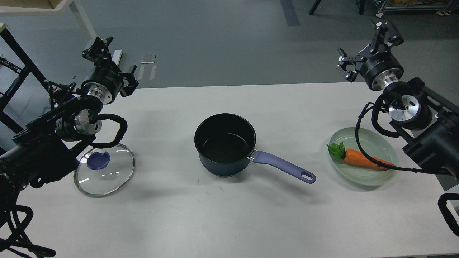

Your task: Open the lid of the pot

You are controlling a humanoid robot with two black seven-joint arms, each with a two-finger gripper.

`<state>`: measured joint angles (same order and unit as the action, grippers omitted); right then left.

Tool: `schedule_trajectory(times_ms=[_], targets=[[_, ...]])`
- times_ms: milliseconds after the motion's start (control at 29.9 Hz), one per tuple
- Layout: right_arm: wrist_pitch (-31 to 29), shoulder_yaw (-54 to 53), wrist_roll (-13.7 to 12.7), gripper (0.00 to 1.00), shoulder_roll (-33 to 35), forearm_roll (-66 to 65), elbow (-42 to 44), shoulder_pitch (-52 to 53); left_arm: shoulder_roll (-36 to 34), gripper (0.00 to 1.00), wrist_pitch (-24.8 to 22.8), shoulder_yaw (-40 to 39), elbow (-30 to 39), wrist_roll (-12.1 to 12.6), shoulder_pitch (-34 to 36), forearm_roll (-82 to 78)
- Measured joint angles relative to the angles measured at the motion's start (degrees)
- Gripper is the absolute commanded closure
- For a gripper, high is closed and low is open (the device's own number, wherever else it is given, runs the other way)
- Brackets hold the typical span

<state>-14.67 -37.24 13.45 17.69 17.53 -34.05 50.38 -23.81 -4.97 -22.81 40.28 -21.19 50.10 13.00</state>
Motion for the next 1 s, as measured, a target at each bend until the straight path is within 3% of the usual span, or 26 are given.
schedule_trajectory(times_ms=[267,1003], targets=[[-0.27,-6.46,-0.04,0.0,-7.68,0.38,2.89,-2.26,-0.14,0.01,-1.04,-0.13,-0.01,-0.21,-0.11,0.53],[-0.27,1.13,0.0,0.0,-4.44,-1.05,2.16,0.48,-0.35,0.01,-3.04,-0.04,-1.51,-0.43,-3.4,0.44]])
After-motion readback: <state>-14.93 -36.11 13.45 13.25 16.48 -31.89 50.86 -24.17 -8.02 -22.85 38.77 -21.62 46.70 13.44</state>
